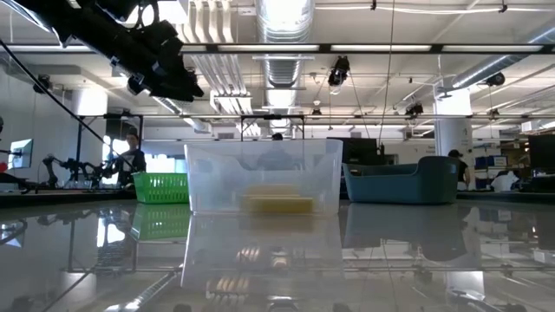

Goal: Sort & place blocks by color
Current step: Put the green block into the green bin

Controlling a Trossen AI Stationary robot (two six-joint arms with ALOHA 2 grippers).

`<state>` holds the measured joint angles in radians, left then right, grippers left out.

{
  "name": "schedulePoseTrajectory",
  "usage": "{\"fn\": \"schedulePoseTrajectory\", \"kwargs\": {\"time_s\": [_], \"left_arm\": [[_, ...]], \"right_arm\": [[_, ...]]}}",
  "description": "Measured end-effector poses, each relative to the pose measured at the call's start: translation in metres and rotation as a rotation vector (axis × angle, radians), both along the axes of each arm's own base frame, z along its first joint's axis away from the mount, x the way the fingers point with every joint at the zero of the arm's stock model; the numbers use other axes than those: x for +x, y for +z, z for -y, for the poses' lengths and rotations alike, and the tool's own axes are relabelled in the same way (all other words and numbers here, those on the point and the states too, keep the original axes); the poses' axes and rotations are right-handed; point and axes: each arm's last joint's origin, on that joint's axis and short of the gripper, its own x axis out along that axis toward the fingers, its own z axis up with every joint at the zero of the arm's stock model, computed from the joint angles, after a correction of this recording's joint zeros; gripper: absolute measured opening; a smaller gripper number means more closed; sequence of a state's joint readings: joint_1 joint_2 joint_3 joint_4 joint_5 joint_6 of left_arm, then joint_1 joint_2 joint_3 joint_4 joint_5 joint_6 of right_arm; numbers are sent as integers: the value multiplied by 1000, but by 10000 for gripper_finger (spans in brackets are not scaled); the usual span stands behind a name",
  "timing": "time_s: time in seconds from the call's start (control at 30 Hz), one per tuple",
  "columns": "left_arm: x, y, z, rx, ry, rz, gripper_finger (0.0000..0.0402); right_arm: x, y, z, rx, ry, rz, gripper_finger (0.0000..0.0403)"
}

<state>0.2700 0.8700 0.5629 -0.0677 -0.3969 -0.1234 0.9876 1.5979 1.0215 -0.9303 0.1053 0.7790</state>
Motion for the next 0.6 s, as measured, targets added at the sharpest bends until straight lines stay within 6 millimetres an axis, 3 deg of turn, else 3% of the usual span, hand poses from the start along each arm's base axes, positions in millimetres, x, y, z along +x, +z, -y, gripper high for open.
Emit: {"fn": "schedulePoseTrajectory", "kwargs": {"time_s": [0.13, 0.37, 0.6], "left_arm": [[7, 6, 14, 16, -80, 67, 215], [20, 22, 52, 56, -285, 246, 215], [44, 25, 98, 127, -492, 395, 215]], "right_arm": [[14, 21, 13, -21, -63, 201, 113], [47, 65, 45, -65, -117, 743, 113], [77, 88, 79, 31, -169, 1199, 113]]}}
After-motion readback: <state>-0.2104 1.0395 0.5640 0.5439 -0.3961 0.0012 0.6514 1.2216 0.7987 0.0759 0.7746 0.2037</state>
